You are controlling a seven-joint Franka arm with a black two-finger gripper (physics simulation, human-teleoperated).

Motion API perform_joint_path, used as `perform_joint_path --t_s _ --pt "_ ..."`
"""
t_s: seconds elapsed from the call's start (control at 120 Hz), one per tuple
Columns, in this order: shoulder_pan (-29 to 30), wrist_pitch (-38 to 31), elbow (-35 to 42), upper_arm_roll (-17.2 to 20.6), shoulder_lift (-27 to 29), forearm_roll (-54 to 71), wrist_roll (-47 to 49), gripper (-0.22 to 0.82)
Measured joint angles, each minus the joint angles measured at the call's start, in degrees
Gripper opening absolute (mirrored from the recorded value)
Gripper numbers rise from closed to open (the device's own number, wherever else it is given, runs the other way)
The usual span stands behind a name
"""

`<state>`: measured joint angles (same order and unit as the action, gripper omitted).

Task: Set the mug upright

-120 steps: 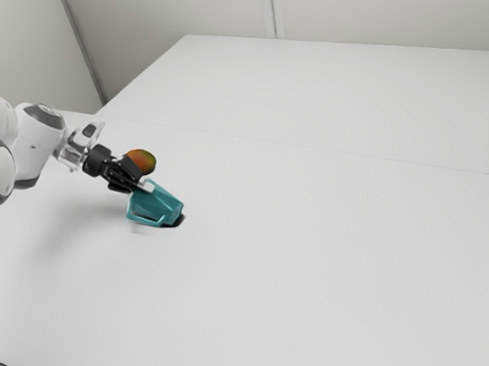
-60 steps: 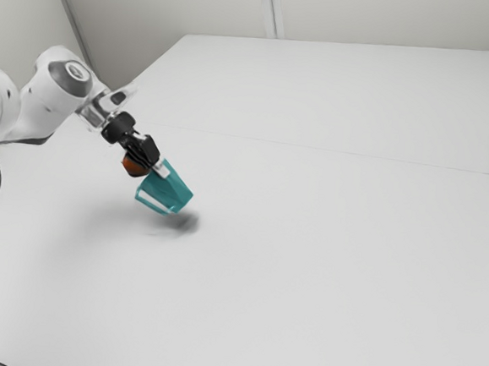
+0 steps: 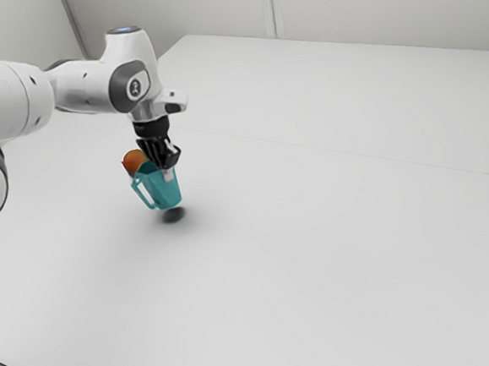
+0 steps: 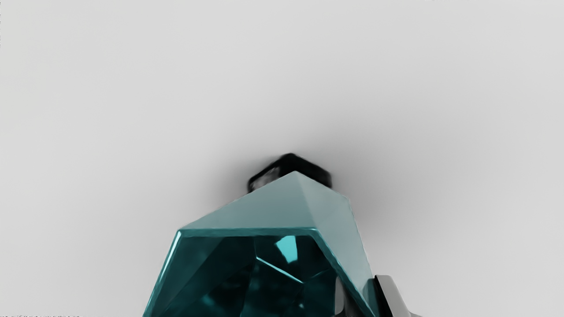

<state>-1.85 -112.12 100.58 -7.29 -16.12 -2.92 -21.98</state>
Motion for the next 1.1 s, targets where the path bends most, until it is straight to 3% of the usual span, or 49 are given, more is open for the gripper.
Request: perform_joint_path --t_s 0.317,0.458,0.583,0.7,0.867,1.1 --pt "-0.37 -2.64 0.43 0.39 -3.11 1.28 8.67 -0.17" --pt "-0.46 -2.92 0.53 0.6 -3.55 0.88 11.06 0.0" --pt "-0.43 -2.94 0.59 0.61 -3.31 0.34 12.71 0.25" --pt "-0.51 -2.53 0.55 0.65 -1.1 -0.05 13.92 0.4" --pt "-0.49 0.81 -1.69 1.09 4.41 -0.28 15.23 0.51" --pt "-0.49 9.48 -9.61 1.22 8.39 -0.28 15.82 0.57"
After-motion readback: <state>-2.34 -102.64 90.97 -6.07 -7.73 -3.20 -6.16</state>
